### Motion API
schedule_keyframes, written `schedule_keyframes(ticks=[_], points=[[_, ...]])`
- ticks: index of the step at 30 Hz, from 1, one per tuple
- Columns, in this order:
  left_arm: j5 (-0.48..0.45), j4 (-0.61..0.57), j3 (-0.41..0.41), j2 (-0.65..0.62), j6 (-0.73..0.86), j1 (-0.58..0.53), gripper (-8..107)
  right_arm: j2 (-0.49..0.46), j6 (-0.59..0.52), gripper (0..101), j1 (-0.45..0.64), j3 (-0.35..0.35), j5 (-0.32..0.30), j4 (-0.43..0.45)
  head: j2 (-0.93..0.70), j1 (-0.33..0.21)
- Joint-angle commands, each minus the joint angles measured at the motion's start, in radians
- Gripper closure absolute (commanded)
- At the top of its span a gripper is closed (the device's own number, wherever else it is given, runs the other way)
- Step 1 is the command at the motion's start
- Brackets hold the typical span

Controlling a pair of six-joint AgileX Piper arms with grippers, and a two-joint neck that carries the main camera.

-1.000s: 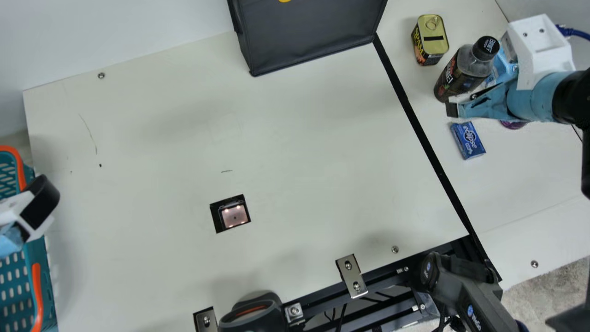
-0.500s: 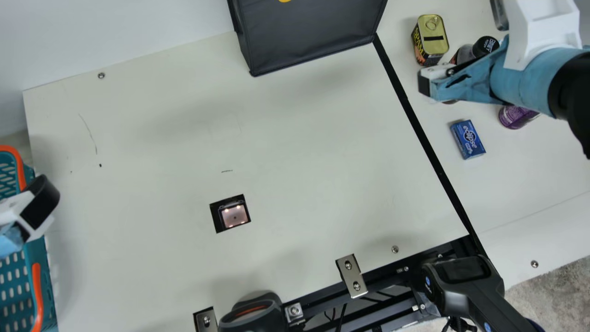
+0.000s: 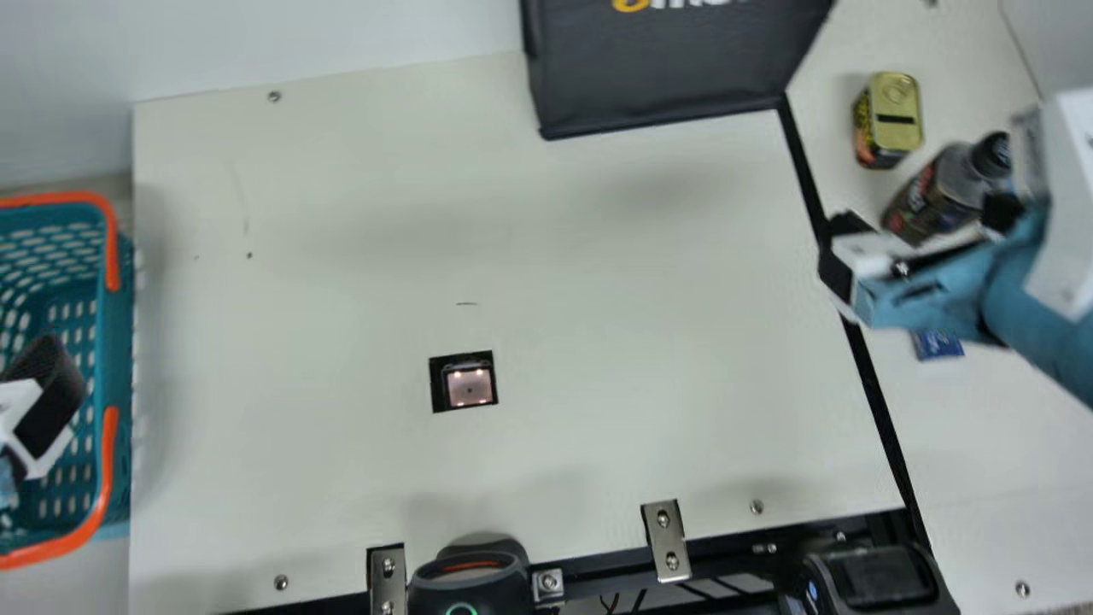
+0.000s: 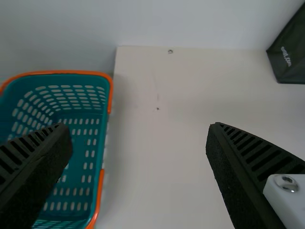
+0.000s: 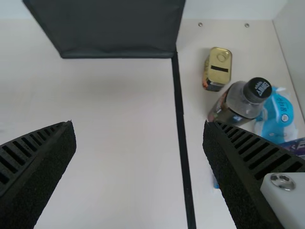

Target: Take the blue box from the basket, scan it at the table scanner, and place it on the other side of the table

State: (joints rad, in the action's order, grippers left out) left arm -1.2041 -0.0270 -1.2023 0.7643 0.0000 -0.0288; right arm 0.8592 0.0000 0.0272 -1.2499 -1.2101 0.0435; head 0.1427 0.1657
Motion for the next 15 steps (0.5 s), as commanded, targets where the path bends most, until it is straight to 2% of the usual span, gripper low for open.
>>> schedule_keyframes(ticks=[1,5,6,15], points=[[0.000,0.000,0.000,0.000,0.000,0.000,9,-0.048,-0.002,6,-0.012,0.010,0.000,-0.009,-0.092,-0.027],[-0.013,0.000,0.000,-0.012,0.000,0.000,9,-0.115,0.000,6,-0.039,0.032,-0.003,-0.030,-0.115,-0.027],[-0.010,0.000,0.000,-0.012,0.000,0.000,9,-0.092,0.000,6,-0.036,0.029,-0.003,-0.023,-0.115,-0.027],[-0.010,0.000,0.000,-0.012,0.000,0.000,9,-0.118,0.000,6,-0.039,0.033,-0.011,-0.033,-0.115,-0.027]])
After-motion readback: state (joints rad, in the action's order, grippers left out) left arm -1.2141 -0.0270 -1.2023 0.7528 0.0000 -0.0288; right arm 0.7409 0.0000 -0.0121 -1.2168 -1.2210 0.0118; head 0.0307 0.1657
